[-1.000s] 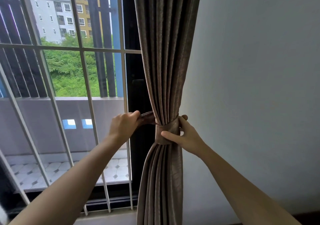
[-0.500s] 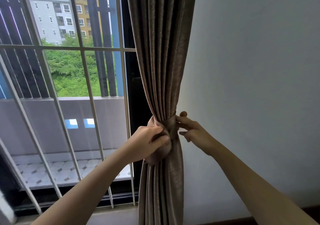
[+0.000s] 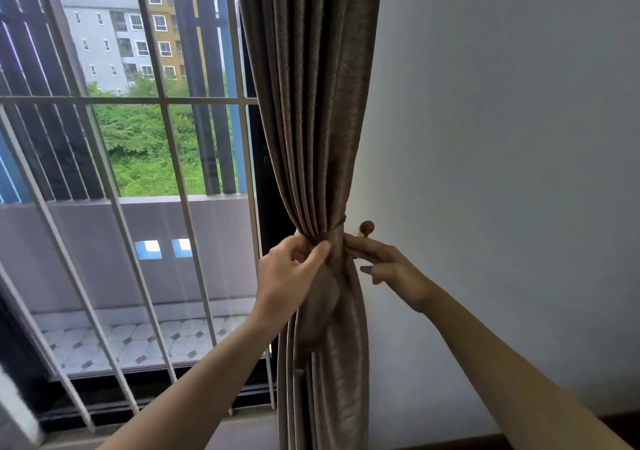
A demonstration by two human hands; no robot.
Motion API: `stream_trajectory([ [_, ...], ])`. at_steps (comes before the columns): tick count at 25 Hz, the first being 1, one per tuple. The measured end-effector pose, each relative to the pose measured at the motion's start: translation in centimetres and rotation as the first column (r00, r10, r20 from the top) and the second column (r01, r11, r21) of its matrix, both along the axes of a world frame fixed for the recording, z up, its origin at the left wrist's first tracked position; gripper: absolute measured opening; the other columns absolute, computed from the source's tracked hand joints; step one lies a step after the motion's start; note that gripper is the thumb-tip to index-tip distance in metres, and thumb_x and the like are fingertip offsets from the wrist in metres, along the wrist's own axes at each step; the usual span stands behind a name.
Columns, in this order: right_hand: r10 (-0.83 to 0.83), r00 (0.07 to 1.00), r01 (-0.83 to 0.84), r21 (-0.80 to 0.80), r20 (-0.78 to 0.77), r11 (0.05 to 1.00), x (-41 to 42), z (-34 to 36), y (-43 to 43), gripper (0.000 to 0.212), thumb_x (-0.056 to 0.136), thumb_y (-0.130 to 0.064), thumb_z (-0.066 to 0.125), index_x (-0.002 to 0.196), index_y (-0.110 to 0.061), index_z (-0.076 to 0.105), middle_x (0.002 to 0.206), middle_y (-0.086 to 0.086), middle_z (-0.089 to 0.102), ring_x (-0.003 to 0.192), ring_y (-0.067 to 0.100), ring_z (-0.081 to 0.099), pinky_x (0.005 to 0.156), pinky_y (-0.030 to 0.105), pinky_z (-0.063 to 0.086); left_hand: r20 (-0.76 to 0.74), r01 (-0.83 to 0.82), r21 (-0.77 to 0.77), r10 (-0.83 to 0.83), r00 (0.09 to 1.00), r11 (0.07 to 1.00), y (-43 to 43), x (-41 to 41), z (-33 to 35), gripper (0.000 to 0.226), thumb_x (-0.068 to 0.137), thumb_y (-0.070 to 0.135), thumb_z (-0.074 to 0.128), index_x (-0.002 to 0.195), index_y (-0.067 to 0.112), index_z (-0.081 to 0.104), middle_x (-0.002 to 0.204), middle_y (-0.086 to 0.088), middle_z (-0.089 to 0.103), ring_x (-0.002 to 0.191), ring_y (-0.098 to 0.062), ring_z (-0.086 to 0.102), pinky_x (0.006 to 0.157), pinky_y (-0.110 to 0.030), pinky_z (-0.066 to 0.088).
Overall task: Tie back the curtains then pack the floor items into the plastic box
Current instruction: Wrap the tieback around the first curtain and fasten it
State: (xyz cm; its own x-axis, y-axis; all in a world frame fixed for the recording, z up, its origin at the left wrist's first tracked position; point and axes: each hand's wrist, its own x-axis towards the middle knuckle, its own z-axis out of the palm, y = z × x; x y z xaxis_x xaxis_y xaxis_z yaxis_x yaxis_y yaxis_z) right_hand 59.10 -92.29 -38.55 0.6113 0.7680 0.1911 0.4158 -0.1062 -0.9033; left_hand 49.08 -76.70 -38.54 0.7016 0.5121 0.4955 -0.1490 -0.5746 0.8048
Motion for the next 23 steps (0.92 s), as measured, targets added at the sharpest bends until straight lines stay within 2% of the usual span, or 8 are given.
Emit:
stream_trajectory([
  [2, -0.038, 0.999, 0.038, 0.010, -0.014, 0.999, 0.2, -0.3, 0.0, 0.062, 0.070, -0.017, 0.049, 0.131, -0.028, 0.048, 0.130, -0.007, 0.056, 0.119, 0.001, 0.052, 0.095, 0.020, 0.044, -0.041, -0.038, -0.003, 0.038, 0.998, 0.999, 2.1, -0.2, 0.4, 0.019, 0.084, 0.019, 0.063, 0.067, 0.019, 0.058, 0.061, 0.004, 0.056, 0.059, -0.008, 0.052, 0.051, -0.012, 0.039],
  [5, -0.137, 0.988, 0.137, 0.002, 0.069, 0.991, 0.0, -0.5, 0.4, 0.056, 0.082, -0.035, 0.065, 0.133, -0.034, 0.042, 0.130, -0.010, 0.052, 0.121, 0.005, 0.049, 0.104, 0.031, 0.041, -0.101, -0.125, 0.177, 0.145, 0.984, 0.976, 7.4, 0.3, 2.4, 0.012, 0.084, 0.016, 0.059, 0.074, 0.012, 0.055, 0.067, -0.004, 0.056, 0.066, -0.021, 0.051, 0.055, -0.029, 0.038],
  [8, -0.262, 0.941, 0.258, 0.045, 0.213, 0.965, -0.9, -0.1, 1.1, 0.066, 0.081, -0.031, 0.070, 0.138, -0.024, 0.038, 0.126, -0.009, 0.047, 0.111, 0.005, 0.050, 0.087, 0.007, 0.041, -0.165, -0.136, 0.399, 0.217, 0.962, 0.907, 11.3, 1.4, 3.8, 0.012, 0.088, 0.020, 0.060, 0.097, 0.013, 0.058, 0.081, -0.004, 0.065, 0.073, -0.025, 0.059, 0.063, -0.031, 0.045],
  [10, -0.307, 0.920, 0.288, 0.110, 0.242, 0.951, -1.3, 0.0, 1.4, 0.063, 0.080, -0.028, 0.072, 0.135, -0.020, 0.041, 0.124, -0.004, 0.050, 0.106, 0.004, 0.051, 0.078, -0.002, 0.040, -0.265, -0.027, 0.544, 0.202, 0.943, 0.839, 12.6, 1.8, 3.2, 0.018, 0.089, 0.025, 0.059, 0.103, 0.015, 0.063, 0.087, -0.007, 0.070, 0.072, -0.023, 0.063, 0.067, -0.032, 0.051],
  [12, -0.310, 0.921, 0.282, 0.145, 0.236, 0.948, -1.5, -0.2, 1.7, 0.058, 0.081, -0.024, 0.072, 0.132, -0.019, 0.044, 0.125, -0.003, 0.052, 0.106, 0.005, 0.053, 0.079, -0.002, 0.041, -0.409, 0.193, 0.484, 0.025, 0.912, 0.853, 12.6, 1.8, 2.1, 0.013, 0.089, 0.026, 0.061, 0.097, 0.018, 0.068, 0.084, -0.004, 0.069, 0.069, -0.016, 0.061, 0.065, -0.024, 0.047],
  [14, -0.335, 0.918, 0.300, 0.182, 0.212, 0.937, -1.2, -0.3, 2.1, 0.057, 0.081, -0.014, 0.071, 0.131, -0.018, 0.043, 0.124, -0.003, 0.052, 0.105, 0.004, 0.053, 0.079, 0.000, 0.042, -0.436, 0.263, 0.373, -0.082, 0.896, 0.890, 12.5, 1.4, 1.6, 0.006, 0.087, 0.029, 0.063, 0.089, 0.023, 0.066, 0.078, 0.001, 0.066, 0.071, -0.012, 0.061, 0.062, -0.019, 0.043],
  [18, -0.276, 0.961, 0.277, 0.147, -0.029, 0.950, 1.4, 0.2, 2.3, 0.081, 0.076, -0.015, 0.076, 0.141, -0.023, 0.027, 0.141, 0.000, 0.041, 0.130, 0.015, 0.042, 0.095, 0.021, 0.043, -0.340, 0.162, 0.467, 0.007, 0.941, 0.869, 12.1, 2.2, 1.6, 0.010, 0.087, 0.028, 0.063, 0.083, 0.019, 0.064, 0.067, 0.005, 0.060, 0.061, -0.011, 0.056, 0.054, -0.017, 0.038],
  [23, -0.219, 0.961, 0.228, -0.032, 0.166, 0.973, 2.8, 0.3, 3.3, 0.117, 0.054, -0.044, 0.086, 0.146, -0.027, 0.015, 0.138, 0.001, 0.046, 0.120, 0.016, 0.052, 0.100, 0.037, 0.048, -0.304, 0.111, 0.501, 0.054, 0.951, 0.858, 10.5, 6.0, 2.1, 0.008, 0.091, 0.023, 0.055, 0.091, 0.017, 0.060, 0.071, 0.003, 0.058, 0.067, -0.018, 0.056, 0.055, -0.026, 0.038],
])
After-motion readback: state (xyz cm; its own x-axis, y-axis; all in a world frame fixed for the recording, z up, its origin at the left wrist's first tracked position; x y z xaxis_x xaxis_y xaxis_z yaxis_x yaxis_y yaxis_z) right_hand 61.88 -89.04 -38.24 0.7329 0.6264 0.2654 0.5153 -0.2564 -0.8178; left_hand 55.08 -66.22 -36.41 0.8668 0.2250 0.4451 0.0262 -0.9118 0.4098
